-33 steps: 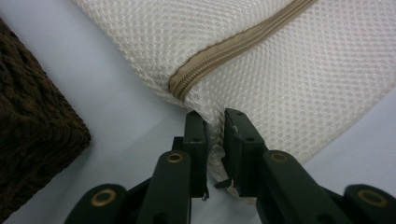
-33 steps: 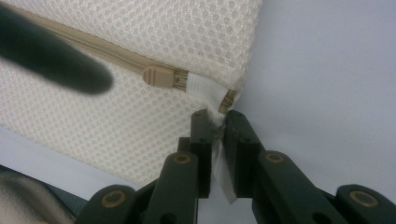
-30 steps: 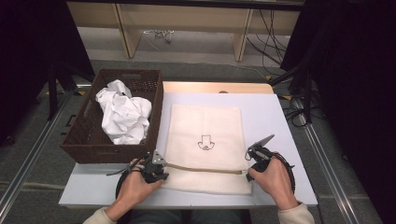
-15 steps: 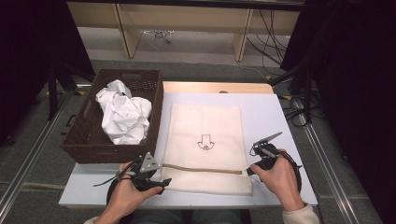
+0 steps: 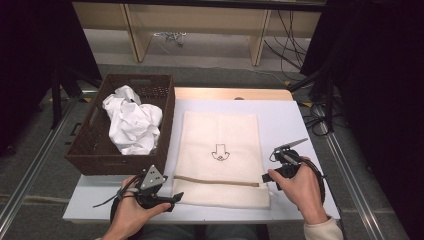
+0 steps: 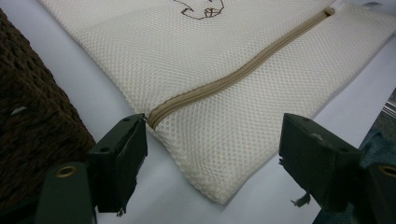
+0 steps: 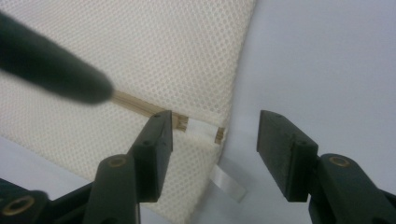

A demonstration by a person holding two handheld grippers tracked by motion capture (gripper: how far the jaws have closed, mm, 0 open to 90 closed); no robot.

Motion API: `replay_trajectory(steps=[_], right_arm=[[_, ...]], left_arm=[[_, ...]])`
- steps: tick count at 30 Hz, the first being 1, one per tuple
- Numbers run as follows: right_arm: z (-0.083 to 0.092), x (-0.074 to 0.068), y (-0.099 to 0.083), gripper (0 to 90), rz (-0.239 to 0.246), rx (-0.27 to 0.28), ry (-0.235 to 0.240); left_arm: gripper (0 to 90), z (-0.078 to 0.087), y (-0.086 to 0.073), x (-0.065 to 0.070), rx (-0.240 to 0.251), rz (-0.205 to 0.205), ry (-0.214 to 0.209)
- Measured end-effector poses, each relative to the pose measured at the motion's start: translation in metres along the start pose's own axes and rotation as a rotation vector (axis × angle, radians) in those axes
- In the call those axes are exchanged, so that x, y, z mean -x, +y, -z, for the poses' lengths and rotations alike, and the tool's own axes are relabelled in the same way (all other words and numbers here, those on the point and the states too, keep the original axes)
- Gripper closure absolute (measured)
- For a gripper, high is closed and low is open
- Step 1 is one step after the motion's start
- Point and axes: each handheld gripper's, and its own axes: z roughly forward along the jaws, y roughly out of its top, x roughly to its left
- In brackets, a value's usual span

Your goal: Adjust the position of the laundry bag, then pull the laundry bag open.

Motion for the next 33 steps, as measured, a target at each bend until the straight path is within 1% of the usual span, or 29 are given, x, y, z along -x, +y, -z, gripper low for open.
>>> replay_trajectory(steps=[1,2,4,5,7,8,9,10,11,12,13,14,15,16,17,18,19,20,21,22,23,25,26,27,28,29,30,32,33], right_arm=[[0.0,0.0,0.0,49.5,-0.012,0.006,0.0],[0.002,-0.001,-0.001,50.4,-0.018,-0.001,-0.001],[0.003,0.0,-0.002,49.4,-0.015,0.001,-0.001],[0.004,0.0,-0.002,49.0,-0.022,0.006,0.001],[0.005,0.0,-0.002,48.6,-0.027,0.008,0.01],[0.004,0.0,-0.002,48.5,-0.025,-0.003,0.008],[0.001,0.004,-0.001,48.8,0.015,0.014,0.005],[0.0,0.003,-0.001,49.0,-0.003,0.006,0.007],[-0.001,0.003,-0.001,49.1,-0.025,-0.007,0.009],[-0.004,0.005,0.0,49.4,-0.004,0.002,0.013],[-0.005,0.005,0.001,49.8,-0.021,-0.02,0.008],[-0.007,0.005,0.002,50.1,-0.018,-0.017,0.008],[-0.008,0.006,0.003,50.1,-0.005,-0.006,0.014],[-0.009,0.003,0.004,50.2,-0.043,-0.03,0.019],[-0.01,0.006,0.004,50.5,-0.021,-0.033,0.017],[-0.013,0.007,0.005,50.5,-0.01,-0.031,0.016],[-0.014,0.007,0.006,50.5,-0.007,-0.035,0.015],[-0.016,0.006,0.006,50.5,-0.02,-0.051,0.015],[-0.018,0.007,0.007,50.5,-0.006,-0.046,0.017],[-0.018,0.008,0.007,50.5,-0.011,-0.053,0.021],[-0.019,0.008,0.008,50.5,-0.014,-0.053,0.019],[-0.022,0.01,0.008,50.4,-0.001,-0.056,0.015],[-0.023,0.009,0.009,50.4,-0.022,-0.076,0.015],[-0.024,0.009,0.009,50.4,-0.025,-0.073,0.016],[-0.025,0.009,0.01,50.5,-0.037,-0.084,0.006],[-0.028,0.011,0.011,50.5,-0.009,-0.082,0.008],[-0.03,0.01,0.011,50.5,-0.024,-0.095,0.002],[-0.032,0.009,0.011,50.6,-0.029,-0.099,0.009],[-0.036,0.01,0.011,51.1,-0.018,-0.114,-0.001]], left_arm=[[23.3,0.0,0.0,0.001,0.002,0.011,0.001],[23.3,0.0,0.0,0.002,0.004,0.022,-0.005],[23.3,-0.001,0.0,0.002,0.006,0.024,-0.006],[23.3,-0.001,0.0,0.002,0.003,0.021,0.001],[23.4,-0.001,0.0,0.001,0.003,0.02,0.0],[23.4,-0.001,0.0,0.001,0.013,0.018,-0.006],[23.4,0.0,0.001,0.0,0.007,0.007,0.004],[23.5,0.0,0.001,0.0,0.008,0.006,0.003],[23.6,-0.001,0.001,0.001,0.015,0.017,0.001],[23.6,-0.001,0.001,0.0,-0.002,0.01,-0.014],[23.6,-0.001,0.001,0.0,-0.002,0.01,-0.014],[23.6,-0.002,0.0,0.0,-0.002,0.011,-0.01],[23.6,-0.003,0.0,0.0,-0.002,0.024,-0.013],[23.6,-0.004,-0.001,0.0,0.003,0.03,-0.018],[23.6,-0.004,-0.001,0.001,0.001,0.027,-0.015],[23.6,-0.004,-0.001,0.001,-0.001,0.027,-0.015],[23.6,-0.004,-0.001,0.002,-0.002,0.045,-0.017],[23.6,-0.003,0.0,0.002,-0.011,0.032,-0.021],[23.6,-0.003,0.001,0.002,0.0,0.018,-0.014],[23.6,-0.003,0.001,0.002,-0.012,0.01,-0.015],[23.6,-0.004,0.0,0.003,-0.006,0.035,-0.025],[23.6,-0.004,0.0,0.002,-0.022,0.017,-0.02],[23.6,-0.005,-0.001,0.003,-0.022,0.034,-0.015],[23.6,-0.006,-0.001,0.002,-0.02,0.025,-0.024],[23.6,-0.006,-0.001,0.001,-0.02,0.015,-0.021],[23.6,-0.006,-0.001,0.002,-0.025,0.017,-0.02],[23.6,-0.006,-0.001,0.003,-0.025,0.036,-0.02],[23.6,-0.007,-0.001,0.003,-0.026,0.037,-0.019],[23.6,-0.008,-0.002,0.003,-0.022,0.037,-0.032]])
